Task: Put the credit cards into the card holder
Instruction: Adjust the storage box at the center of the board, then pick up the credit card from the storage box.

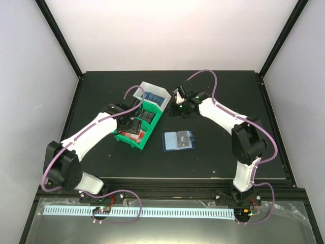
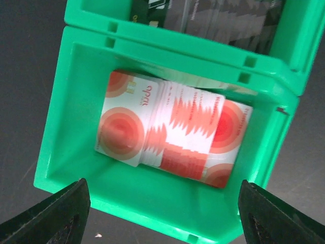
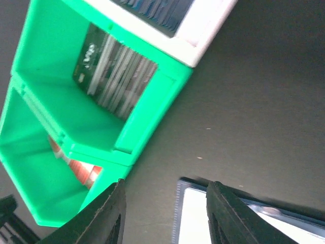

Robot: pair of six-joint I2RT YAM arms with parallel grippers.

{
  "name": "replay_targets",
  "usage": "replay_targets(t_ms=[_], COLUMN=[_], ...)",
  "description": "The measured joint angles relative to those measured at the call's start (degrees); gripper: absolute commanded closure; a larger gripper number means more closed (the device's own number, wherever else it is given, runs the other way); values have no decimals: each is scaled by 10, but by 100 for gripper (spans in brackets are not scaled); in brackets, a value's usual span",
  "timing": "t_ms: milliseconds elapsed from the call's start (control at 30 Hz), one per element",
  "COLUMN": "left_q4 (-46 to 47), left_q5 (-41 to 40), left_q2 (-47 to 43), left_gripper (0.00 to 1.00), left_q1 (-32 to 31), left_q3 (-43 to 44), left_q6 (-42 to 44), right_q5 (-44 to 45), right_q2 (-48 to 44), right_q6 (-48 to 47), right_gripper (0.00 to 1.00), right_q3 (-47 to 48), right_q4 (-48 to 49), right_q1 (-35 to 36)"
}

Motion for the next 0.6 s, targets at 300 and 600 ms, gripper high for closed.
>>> replay_targets(t_ms=[300,600], left_q4=[13,17], left_q5=[-25,-52], left_q2=[25,53], left_gripper=[27,31], left_q1=[21,22], left_q3=[-39,-39], left_q6=[21,30], right_q5=[-36,-39], right_q2=[40,103], right_q6=[55,131], right_gripper=[40,40], right_q3=[6,72], right_q4=[48,78], right_q1=[34,32])
